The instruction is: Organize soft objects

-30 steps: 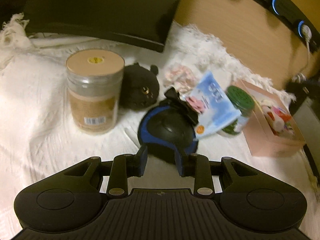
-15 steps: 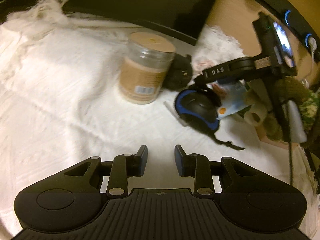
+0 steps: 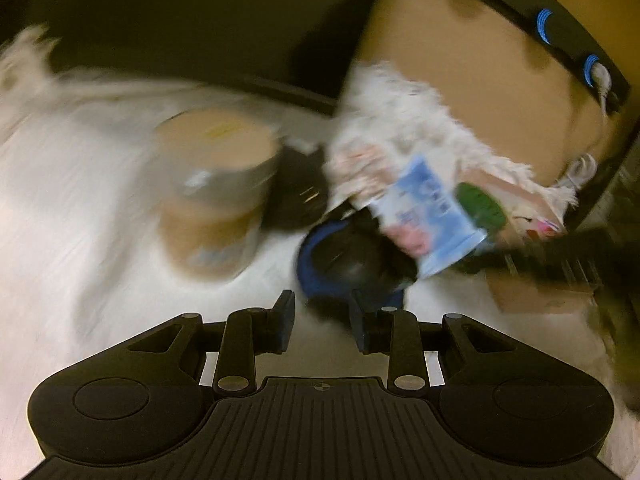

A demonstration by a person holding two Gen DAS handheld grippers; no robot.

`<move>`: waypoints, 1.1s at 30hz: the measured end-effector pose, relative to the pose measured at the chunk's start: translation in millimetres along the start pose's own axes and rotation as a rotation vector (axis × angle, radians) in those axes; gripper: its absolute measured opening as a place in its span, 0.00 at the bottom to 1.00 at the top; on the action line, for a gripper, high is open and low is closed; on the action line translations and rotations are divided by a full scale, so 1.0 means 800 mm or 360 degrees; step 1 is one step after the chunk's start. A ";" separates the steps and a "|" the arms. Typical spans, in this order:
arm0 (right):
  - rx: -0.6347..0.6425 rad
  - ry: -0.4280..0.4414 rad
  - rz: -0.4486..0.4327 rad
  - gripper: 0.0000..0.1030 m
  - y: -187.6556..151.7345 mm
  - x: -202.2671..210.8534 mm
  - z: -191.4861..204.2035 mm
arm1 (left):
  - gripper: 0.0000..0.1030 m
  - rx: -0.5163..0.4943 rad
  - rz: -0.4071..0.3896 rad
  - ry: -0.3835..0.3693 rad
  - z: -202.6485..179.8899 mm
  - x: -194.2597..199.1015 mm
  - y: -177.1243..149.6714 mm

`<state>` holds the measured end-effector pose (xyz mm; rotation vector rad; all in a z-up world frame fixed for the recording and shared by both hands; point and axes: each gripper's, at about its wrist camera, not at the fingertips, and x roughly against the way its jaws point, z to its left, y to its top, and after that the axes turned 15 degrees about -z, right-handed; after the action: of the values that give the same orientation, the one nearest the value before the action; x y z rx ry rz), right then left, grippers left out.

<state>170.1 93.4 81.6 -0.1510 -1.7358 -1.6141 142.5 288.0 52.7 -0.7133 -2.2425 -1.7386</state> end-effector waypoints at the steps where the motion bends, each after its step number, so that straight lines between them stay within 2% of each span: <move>1: -0.0004 -0.0019 -0.0002 0.09 -0.009 0.013 -0.004 | 0.32 -0.0034 -0.0001 -0.0011 -0.009 -0.011 0.004; 3: 0.0020 -0.0073 -0.0003 0.10 -0.026 0.029 -0.011 | 0.32 -0.0118 -0.0001 -0.0038 -0.027 -0.035 0.010; 4: 0.0043 -0.0103 -0.0004 0.15 -0.036 0.039 -0.015 | 0.32 -0.0171 0.0014 -0.0030 -0.037 -0.049 0.013; 5: 0.0056 -0.0136 -0.0003 0.32 -0.046 0.049 -0.020 | 0.32 -0.0215 0.0033 -0.0011 -0.045 -0.060 0.014; 6: 0.0057 -0.0159 0.0005 0.45 -0.054 0.055 -0.025 | 0.32 -0.0248 0.0047 0.0002 -0.051 -0.070 0.015; 7: 0.0047 -0.0188 0.0009 0.69 -0.065 0.062 -0.031 | 0.32 -0.0270 0.0062 0.0000 -0.054 -0.078 0.015; 8: 0.0032 -0.0209 -0.0001 0.77 -0.072 0.069 -0.036 | 0.32 -0.0300 0.0091 -0.0003 -0.057 -0.087 0.014; 12: -0.0010 -0.0310 -0.0034 0.79 -0.107 0.088 -0.057 | 0.34 -0.0459 0.0128 0.0025 -0.069 -0.106 0.013; 14: -0.0032 -0.0360 -0.0035 0.82 -0.123 0.088 -0.066 | 0.34 -0.0470 0.0140 0.0025 -0.070 -0.112 0.014; 16: -0.0087 -0.0388 -0.0030 0.82 -0.137 0.088 -0.076 | 0.41 -0.0452 0.0152 0.0060 -0.068 -0.121 0.016; 20: -0.0212 -0.0420 0.0016 0.85 -0.159 0.081 -0.091 | 0.43 -0.0383 0.0151 0.0085 -0.062 -0.135 0.018; 21: -0.0235 -0.0420 0.0032 0.87 -0.164 0.079 -0.093 | 0.43 -0.0356 0.0149 0.0083 -0.059 -0.138 0.018; 23: -0.0238 -0.0439 0.0017 1.00 -0.172 0.080 -0.093 | 0.43 -0.0291 0.0152 0.0076 -0.052 -0.142 0.018; 30: -0.0205 -0.0461 -0.0028 1.00 -0.183 0.078 -0.089 | 0.43 -0.0177 0.0206 0.0040 -0.038 -0.147 0.023; 33: -0.0206 -0.0464 -0.0047 1.00 -0.183 0.077 -0.090 | 0.42 -0.0198 0.0238 0.0038 -0.040 -0.142 0.025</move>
<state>76.5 -24.9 -6.8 -0.4440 -1.8542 -1.7975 245.9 233.3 27.2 -0.8575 -2.0229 -1.8148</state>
